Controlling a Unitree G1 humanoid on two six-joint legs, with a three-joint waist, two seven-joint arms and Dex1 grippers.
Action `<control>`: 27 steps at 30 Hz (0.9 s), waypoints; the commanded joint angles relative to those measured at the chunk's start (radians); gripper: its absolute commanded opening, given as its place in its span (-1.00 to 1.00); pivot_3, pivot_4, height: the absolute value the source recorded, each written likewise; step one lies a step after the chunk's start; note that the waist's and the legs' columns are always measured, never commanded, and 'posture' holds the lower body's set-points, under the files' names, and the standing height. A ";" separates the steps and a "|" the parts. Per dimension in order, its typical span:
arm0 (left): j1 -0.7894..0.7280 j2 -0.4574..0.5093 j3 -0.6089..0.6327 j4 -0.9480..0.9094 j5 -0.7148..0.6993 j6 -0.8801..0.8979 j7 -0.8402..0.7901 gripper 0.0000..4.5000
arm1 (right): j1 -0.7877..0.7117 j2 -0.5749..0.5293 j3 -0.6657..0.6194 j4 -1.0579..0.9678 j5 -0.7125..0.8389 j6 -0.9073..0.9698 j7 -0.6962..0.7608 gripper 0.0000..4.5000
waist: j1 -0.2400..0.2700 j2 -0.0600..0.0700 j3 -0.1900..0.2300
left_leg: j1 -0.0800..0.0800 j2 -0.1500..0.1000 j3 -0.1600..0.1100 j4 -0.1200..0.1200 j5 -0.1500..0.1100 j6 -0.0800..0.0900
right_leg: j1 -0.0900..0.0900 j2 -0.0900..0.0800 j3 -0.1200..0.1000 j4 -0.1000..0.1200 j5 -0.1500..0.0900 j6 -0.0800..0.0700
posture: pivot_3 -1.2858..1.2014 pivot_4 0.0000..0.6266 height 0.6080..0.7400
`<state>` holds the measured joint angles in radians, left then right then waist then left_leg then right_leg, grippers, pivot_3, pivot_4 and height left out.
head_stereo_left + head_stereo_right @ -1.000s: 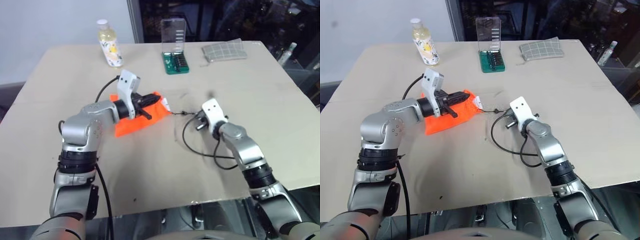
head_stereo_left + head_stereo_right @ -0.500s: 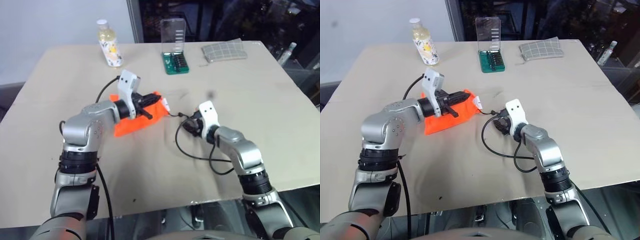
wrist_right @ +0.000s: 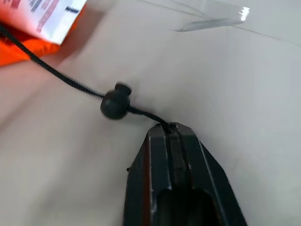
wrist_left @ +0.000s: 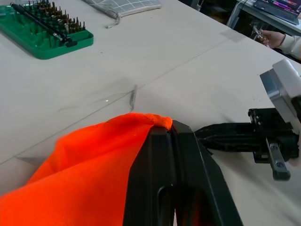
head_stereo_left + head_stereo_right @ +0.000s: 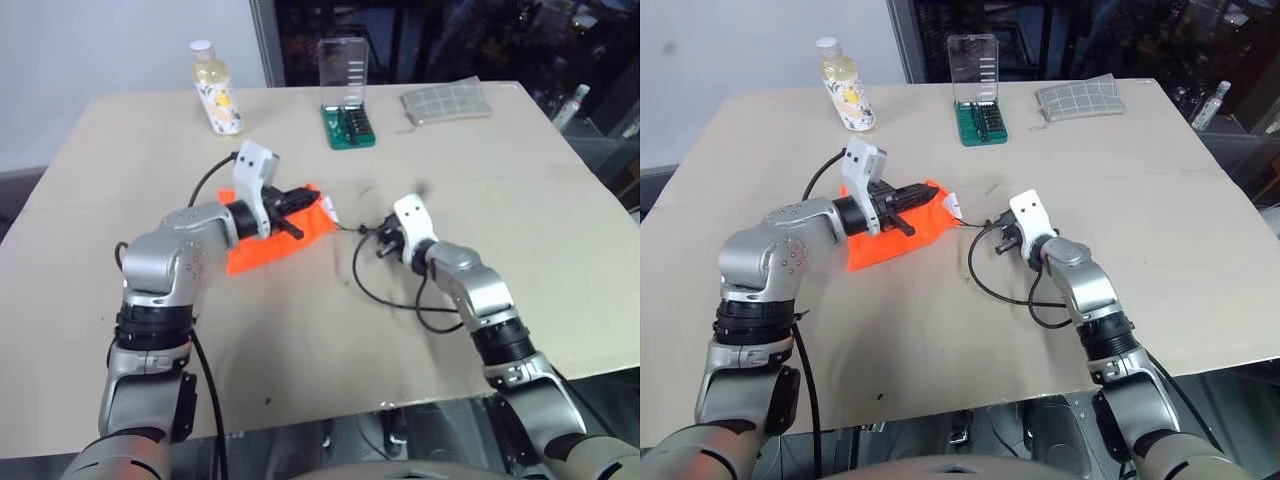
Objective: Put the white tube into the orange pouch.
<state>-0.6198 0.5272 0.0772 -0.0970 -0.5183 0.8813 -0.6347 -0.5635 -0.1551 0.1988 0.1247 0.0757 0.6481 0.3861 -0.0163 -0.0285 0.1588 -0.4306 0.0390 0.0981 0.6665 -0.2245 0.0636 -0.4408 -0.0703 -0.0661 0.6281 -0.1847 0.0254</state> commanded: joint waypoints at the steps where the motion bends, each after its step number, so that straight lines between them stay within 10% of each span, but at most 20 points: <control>1: -0.004 -0.022 0.035 -0.059 -0.046 0.000 0.005 -1.00 | 0.010 -0.048 0.013 -0.049 -0.015 -0.015 0.039 -0.99 | 0.002 0.000 0.000 | 0.000 0.000 0.000 0.000 0.000 0.000 | 0.000 0.000 0.000 0.000 0.000 0.000 | 0.03 -0.52 1.00; 15: -0.161 -0.259 0.310 -0.025 -0.383 0.163 0.260 -1.00 | -0.416 -0.310 -0.048 -0.136 -0.148 -0.360 0.095 -0.99 | 0.004 0.002 0.004 | -0.002 -0.001 0.000 0.000 0.000 0.000 | -0.001 0.000 0.000 -0.001 0.000 0.001 | 0.03 -0.52 1.00; 24: -0.035 -0.272 0.153 -0.180 -0.349 0.072 0.216 -1.00 | -0.539 -0.351 -0.073 -0.171 -0.136 -0.400 0.169 -0.99 | 0.005 0.001 0.005 | -0.002 -0.001 0.001 -0.001 -0.001 0.001 | -0.001 0.000 0.001 -0.002 0.000 0.000 | 0.03 -0.52 1.00; 27: -0.025 -0.222 0.159 -0.197 -0.373 0.068 0.166 -0.63 | -0.557 -0.366 -0.086 -0.200 -0.132 -0.393 0.182 -1.00 | 0.003 0.001 0.005 | -0.002 -0.001 0.002 -0.001 -0.001 0.001 | -0.001 0.000 0.001 -0.001 0.000 0.000 | 0.03 -0.52 1.00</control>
<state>-0.6427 0.2833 0.2256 -0.2346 -0.8672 0.9661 -0.4340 -1.0738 -0.5020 0.1728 -0.0198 -0.0653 0.2607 0.5651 -0.0130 -0.0272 0.1637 -0.4327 0.0384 0.0996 0.6659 -0.2250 0.0646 -0.4423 -0.0704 -0.0655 0.6268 -0.1846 0.0257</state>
